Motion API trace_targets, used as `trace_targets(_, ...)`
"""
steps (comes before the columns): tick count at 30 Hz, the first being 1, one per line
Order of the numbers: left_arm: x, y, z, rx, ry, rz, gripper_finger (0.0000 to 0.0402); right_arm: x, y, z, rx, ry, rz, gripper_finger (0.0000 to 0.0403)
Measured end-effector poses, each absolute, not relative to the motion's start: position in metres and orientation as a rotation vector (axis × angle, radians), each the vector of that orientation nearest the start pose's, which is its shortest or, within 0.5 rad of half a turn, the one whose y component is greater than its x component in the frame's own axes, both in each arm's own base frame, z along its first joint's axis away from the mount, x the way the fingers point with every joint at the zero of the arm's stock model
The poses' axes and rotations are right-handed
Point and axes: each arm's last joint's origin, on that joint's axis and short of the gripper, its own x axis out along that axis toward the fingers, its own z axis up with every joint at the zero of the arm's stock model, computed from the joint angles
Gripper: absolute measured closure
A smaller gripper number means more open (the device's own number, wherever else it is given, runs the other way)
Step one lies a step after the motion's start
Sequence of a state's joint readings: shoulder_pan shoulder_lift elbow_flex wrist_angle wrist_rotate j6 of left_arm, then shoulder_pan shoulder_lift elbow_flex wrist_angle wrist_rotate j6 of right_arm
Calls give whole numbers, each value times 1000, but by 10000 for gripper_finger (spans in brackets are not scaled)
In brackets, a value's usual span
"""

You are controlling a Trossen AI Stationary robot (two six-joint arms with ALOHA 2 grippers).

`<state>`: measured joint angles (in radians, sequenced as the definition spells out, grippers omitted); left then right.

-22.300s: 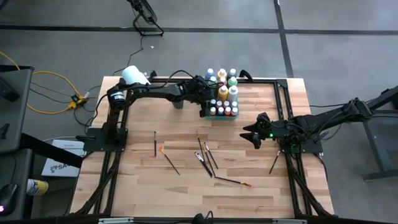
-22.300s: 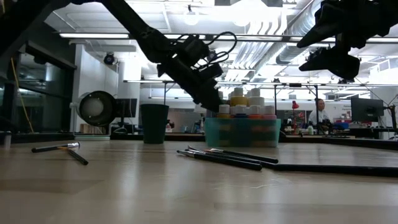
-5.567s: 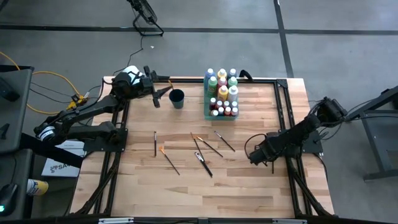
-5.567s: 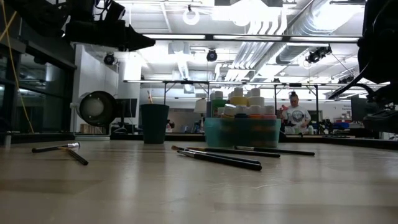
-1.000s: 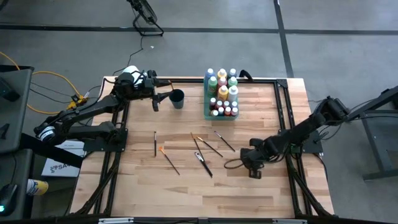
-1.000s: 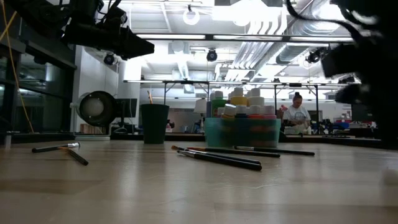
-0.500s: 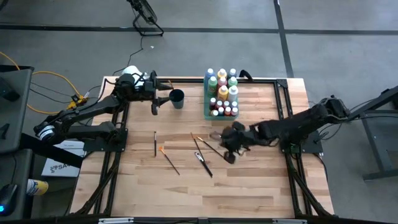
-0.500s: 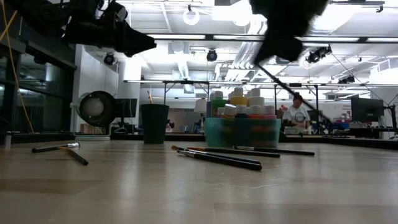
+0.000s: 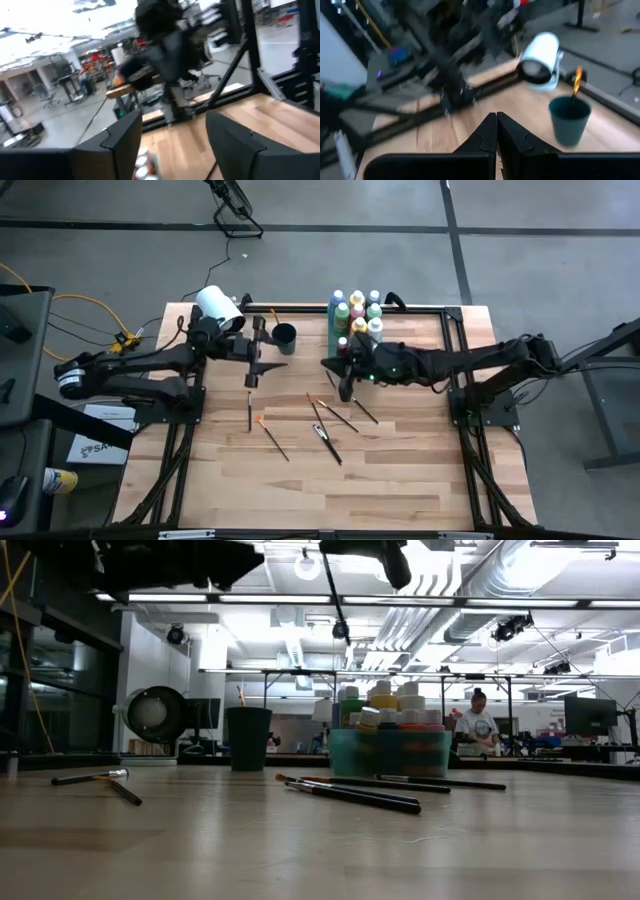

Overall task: Pick & Place Paint Supplies
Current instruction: Put the black silver paint brush into the black cup

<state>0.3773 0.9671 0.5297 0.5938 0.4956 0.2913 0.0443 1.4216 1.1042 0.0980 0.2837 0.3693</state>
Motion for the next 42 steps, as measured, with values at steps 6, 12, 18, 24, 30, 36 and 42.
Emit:
trace_targets(6, 213, 44, 288, 349, -178, -57, 117, 329, -5, 332, 334, 63, -294, 401)
trace_targets(12, 234, 39, 296, 355, -111, 74, 83, 330, -5, 341, 293, -16, -277, 401)
trace_targets(18, 256, 41, 309, 324, -93, 65, 82, 330, -5, 342, 269, -29, -277, 401)
trace_targets(24, 273, 43, 317, 237, -45, 20, 82, 330, -5, 343, 255, -38, -276, 401)
trace_targets(30, 286, 45, 321, 135, -38, -20, 98, 330, -5, 343, 229, -32, -277, 401)
trace_targets(36, 288, 45, 320, 76, -21, -20, 176, 330, -6, 343, 228, -35, -308, 400)
trace_targets(42, 288, 45, 320, 48, -20, -20, 282, 330, -8, 343, 227, -36, -314, 400)
